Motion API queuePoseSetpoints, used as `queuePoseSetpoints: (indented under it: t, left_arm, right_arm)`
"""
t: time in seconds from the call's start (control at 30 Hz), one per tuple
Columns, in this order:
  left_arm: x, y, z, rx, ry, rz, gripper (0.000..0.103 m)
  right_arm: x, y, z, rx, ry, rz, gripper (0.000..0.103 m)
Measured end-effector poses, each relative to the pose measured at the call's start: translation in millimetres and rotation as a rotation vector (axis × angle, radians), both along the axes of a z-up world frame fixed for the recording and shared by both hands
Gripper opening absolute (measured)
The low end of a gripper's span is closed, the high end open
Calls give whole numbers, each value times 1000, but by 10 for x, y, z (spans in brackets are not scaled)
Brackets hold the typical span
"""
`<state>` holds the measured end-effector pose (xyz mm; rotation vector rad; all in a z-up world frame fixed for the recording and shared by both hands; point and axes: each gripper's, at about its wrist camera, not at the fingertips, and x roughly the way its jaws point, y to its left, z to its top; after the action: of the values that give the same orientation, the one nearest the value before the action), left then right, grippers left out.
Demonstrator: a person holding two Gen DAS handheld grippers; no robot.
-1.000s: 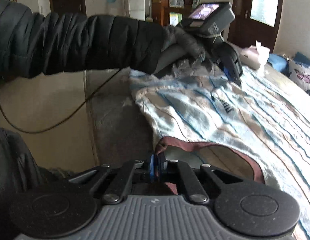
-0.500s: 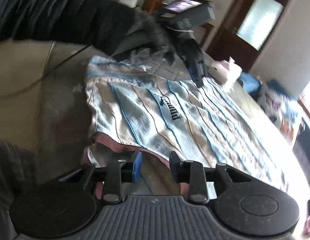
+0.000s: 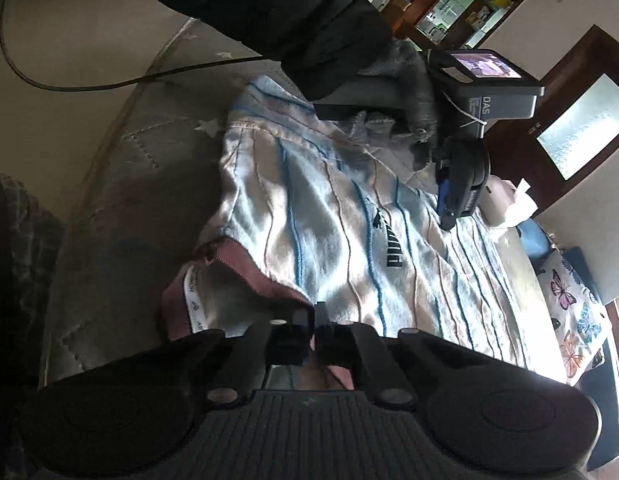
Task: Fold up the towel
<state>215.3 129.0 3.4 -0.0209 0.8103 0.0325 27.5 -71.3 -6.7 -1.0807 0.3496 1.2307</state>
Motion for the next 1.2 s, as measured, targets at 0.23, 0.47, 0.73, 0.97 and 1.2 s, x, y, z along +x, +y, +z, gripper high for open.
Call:
queuePoseSetpoints:
  t: [0.23, 0.47, 0.73, 0.97, 1.2]
  left_arm:
    - [28, 26, -18, 0, -11, 5, 14]
    - [20, 45, -12, -8, -3, -5, 14]
    - [23, 57, -18, -17, -5, -7, 15]
    - [14, 64, -22, -22, -8, -11, 15]
    - [1, 65, -24, -23, -13, -14, 15]
  right_arm:
    - [-172, -226, 94, -33, 117, 28, 0]
    - [-245, -229, 143, 14, 31, 4, 15]
    - [-178, -74, 40, 2, 16, 71, 26]
    - [-152, 39, 24, 48, 53, 78, 20]
    - [-135, -96, 37, 25, 100, 78, 23]
